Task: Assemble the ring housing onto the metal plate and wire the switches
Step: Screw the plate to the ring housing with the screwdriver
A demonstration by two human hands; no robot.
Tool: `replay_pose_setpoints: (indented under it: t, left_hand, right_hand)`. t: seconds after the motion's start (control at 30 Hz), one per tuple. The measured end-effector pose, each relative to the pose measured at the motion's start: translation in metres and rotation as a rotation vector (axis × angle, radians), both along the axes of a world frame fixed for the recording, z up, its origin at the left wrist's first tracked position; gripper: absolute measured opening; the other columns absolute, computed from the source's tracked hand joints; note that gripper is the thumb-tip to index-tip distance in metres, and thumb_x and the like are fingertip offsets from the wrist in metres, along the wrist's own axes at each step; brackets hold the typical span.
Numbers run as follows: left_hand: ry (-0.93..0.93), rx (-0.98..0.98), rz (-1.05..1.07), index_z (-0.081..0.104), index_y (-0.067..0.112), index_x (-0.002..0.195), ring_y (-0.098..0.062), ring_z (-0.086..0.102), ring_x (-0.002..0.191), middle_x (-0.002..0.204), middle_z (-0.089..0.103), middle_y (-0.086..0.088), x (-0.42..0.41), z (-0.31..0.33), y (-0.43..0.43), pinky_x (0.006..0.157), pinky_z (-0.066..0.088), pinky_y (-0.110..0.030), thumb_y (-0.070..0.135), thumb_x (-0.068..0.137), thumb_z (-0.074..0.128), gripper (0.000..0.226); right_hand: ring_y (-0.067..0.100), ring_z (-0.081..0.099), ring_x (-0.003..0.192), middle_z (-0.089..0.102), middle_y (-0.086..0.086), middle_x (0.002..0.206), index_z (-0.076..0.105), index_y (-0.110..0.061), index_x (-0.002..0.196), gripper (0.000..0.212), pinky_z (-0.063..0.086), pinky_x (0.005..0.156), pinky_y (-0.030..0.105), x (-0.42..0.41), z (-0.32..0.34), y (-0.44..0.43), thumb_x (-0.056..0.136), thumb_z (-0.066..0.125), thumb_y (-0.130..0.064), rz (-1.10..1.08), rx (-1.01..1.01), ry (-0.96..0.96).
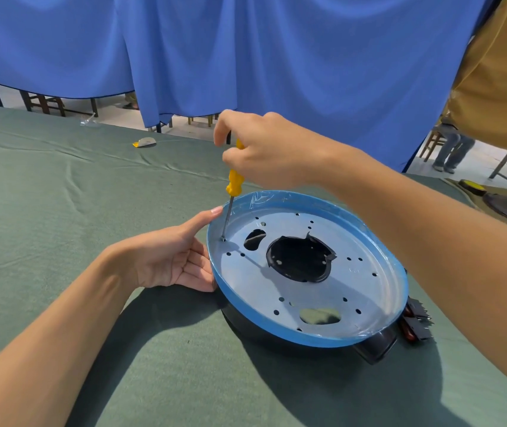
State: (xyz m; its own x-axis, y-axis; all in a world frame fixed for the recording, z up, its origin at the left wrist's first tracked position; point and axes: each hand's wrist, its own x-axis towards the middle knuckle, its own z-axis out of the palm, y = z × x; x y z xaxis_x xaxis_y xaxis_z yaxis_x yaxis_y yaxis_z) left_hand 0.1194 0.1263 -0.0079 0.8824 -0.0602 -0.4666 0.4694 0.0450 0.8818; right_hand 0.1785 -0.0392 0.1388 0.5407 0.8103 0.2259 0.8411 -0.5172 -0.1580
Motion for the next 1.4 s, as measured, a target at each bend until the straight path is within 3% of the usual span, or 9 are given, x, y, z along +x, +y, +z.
replay_pose_setpoints:
  t: [0.23,0.43,0.6,0.77,0.93,1.1,1.17,1.3,1.4]
  left_hand:
    - [0.007,0.006,-0.006,0.063,-0.011,0.121,-0.033,0.067,0.092,0.121,0.06,-0.035,0.0,0.001,0.0,0.076,0.06,-0.038,0.077,0.055,0.07,0.11]
    - [0.002,0.025,-0.018,0.061,-0.009,0.124,-0.036,0.063,0.099,0.124,0.059,-0.034,0.0,0.001,-0.001,0.075,0.06,-0.036,0.078,0.048,0.075,0.117]
    - [0.001,0.031,-0.027,0.061,-0.006,0.126,-0.043,0.058,0.117,0.126,0.061,-0.031,0.0,-0.001,-0.001,0.081,0.06,-0.039,0.078,0.056,0.07,0.11]
    - [-0.005,0.044,-0.024,0.062,-0.004,0.126,-0.042,0.061,0.115,0.125,0.062,-0.03,0.0,0.0,-0.001,0.079,0.06,-0.039,0.077,0.055,0.07,0.108]
    - [-0.001,0.027,-0.023,0.06,-0.006,0.127,-0.046,0.054,0.123,0.128,0.059,-0.031,-0.001,-0.001,-0.002,0.084,0.06,-0.042,0.079,0.063,0.069,0.106]
    - [0.006,0.041,-0.031,0.061,-0.006,0.126,-0.045,0.052,0.125,0.125,0.061,-0.031,0.0,-0.001,-0.002,0.084,0.06,-0.041,0.078,0.057,0.068,0.109]
    - [0.004,0.039,-0.026,0.06,-0.005,0.127,-0.045,0.052,0.125,0.126,0.061,-0.03,0.0,-0.001,-0.002,0.085,0.059,-0.041,0.078,0.056,0.069,0.11]
    - [0.008,0.03,-0.03,0.06,-0.006,0.127,-0.044,0.058,0.116,0.129,0.058,-0.031,-0.001,0.0,-0.003,0.086,0.059,-0.041,0.079,0.06,0.069,0.108]
    - [0.005,0.029,-0.021,0.059,-0.006,0.128,-0.041,0.057,0.113,0.13,0.056,-0.032,-0.002,0.001,-0.004,0.086,0.059,-0.041,0.075,0.061,0.065,0.106]
  right_hand:
    - [0.025,0.049,0.079,0.05,-0.003,0.076,0.042,-0.017,0.096,0.028,0.037,0.067,0.035,-0.002,-0.016,0.003,0.096,0.043,-0.046,-0.085,0.134,-0.059]
    - [0.008,0.049,0.069,0.046,-0.008,0.073,0.042,-0.012,0.115,0.02,0.033,0.056,0.026,-0.013,-0.023,-0.009,0.096,0.046,-0.017,0.01,0.233,0.127]
    - [0.023,0.052,0.073,0.047,-0.007,0.067,0.051,-0.016,0.102,0.024,0.04,0.065,0.033,-0.018,-0.037,-0.013,0.091,0.063,-0.033,-0.066,0.44,-0.006]
    - [0.033,0.054,0.084,0.051,-0.002,0.08,0.043,-0.019,0.098,0.031,0.046,0.078,0.044,-0.024,-0.042,-0.015,0.095,0.05,-0.049,-0.097,0.336,-0.092]
    - [0.023,0.048,0.081,0.041,-0.009,0.075,0.044,-0.016,0.122,0.027,0.039,0.073,0.035,-0.023,-0.041,-0.021,0.097,0.048,-0.024,0.012,0.35,0.001]
    - [0.028,0.056,0.074,0.052,-0.005,0.068,0.052,-0.019,0.095,0.028,0.05,0.07,0.043,-0.023,-0.045,-0.021,0.093,0.056,-0.046,-0.081,0.456,-0.081]
    - [0.028,0.056,0.078,0.05,-0.007,0.071,0.048,-0.021,0.1,0.031,0.049,0.072,0.044,-0.023,-0.046,-0.021,0.094,0.051,-0.051,-0.08,0.409,-0.035]
    - [0.022,0.049,0.085,0.043,-0.005,0.086,0.043,-0.018,0.122,0.027,0.042,0.079,0.039,-0.019,-0.045,-0.022,0.097,0.049,-0.026,-0.027,0.355,0.051]
    - [0.015,0.047,0.083,0.046,-0.011,0.083,0.052,-0.019,0.121,0.03,0.044,0.08,0.035,-0.019,-0.044,-0.023,0.093,0.058,-0.026,-0.031,0.393,-0.018]
